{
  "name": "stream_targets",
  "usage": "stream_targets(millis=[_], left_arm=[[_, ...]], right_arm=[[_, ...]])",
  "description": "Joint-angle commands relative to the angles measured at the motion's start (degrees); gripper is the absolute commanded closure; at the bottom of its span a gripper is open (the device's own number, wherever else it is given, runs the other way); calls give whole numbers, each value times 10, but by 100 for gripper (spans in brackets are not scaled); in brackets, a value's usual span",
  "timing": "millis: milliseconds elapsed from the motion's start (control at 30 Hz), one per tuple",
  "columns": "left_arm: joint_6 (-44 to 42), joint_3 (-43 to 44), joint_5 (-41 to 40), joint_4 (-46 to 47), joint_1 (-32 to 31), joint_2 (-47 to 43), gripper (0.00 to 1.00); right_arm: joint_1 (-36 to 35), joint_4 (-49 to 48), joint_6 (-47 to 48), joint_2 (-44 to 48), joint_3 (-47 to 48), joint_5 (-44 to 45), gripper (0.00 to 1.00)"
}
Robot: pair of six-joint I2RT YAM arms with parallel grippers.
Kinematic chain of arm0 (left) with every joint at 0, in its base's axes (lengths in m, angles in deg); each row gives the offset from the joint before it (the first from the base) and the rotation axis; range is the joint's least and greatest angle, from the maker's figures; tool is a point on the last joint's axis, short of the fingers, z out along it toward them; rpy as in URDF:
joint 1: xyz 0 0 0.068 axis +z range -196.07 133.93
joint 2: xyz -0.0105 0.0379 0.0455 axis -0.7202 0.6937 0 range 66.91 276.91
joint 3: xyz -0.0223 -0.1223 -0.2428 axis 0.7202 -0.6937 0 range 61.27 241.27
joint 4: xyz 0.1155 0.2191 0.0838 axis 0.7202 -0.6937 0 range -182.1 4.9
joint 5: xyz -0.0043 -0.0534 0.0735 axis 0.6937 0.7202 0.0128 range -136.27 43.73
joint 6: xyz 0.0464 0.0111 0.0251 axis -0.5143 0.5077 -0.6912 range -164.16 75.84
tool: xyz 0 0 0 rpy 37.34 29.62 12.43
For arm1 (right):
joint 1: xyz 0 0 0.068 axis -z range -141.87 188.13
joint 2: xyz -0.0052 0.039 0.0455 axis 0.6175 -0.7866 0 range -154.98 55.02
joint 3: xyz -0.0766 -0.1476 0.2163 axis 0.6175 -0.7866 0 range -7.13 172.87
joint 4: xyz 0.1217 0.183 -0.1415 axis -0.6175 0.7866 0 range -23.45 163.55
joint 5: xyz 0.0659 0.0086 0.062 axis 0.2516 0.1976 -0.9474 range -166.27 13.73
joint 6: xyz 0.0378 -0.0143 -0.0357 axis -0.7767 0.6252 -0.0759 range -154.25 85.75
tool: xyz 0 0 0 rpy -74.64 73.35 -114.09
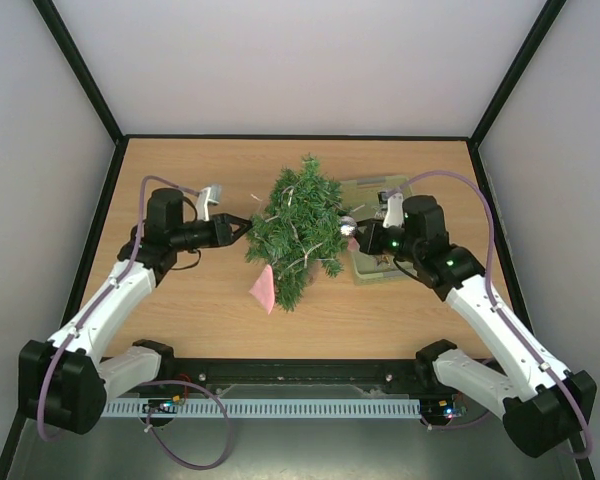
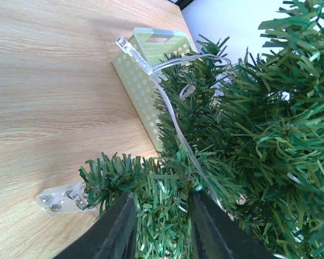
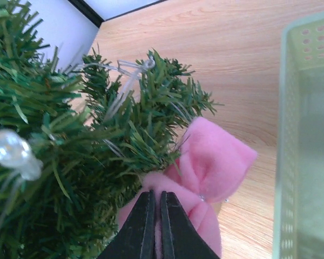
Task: Decorate the small christmas tree
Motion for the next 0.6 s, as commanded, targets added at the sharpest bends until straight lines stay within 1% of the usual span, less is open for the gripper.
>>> stream_targets(millis=[0, 167, 233, 467, 567], left_arm=[[5, -13, 8, -3, -1, -22, 72], [21, -33, 8, -7, -9, -48, 79], [35, -45, 8, 1, -13, -62, 81], [102, -88, -4, 53, -45, -100, 81], [111, -98, -18, 55, -62, -108, 79]], right_arm=[[-2, -65, -10, -14, -4, -22, 98], [-2, -90, 2, -47, 9, -19, 98], [-2, -98, 13, -58, 12, -12, 98], [-2, -128, 47, -94, 24, 8, 98], [-2, -144, 51, -102, 28, 3, 98]])
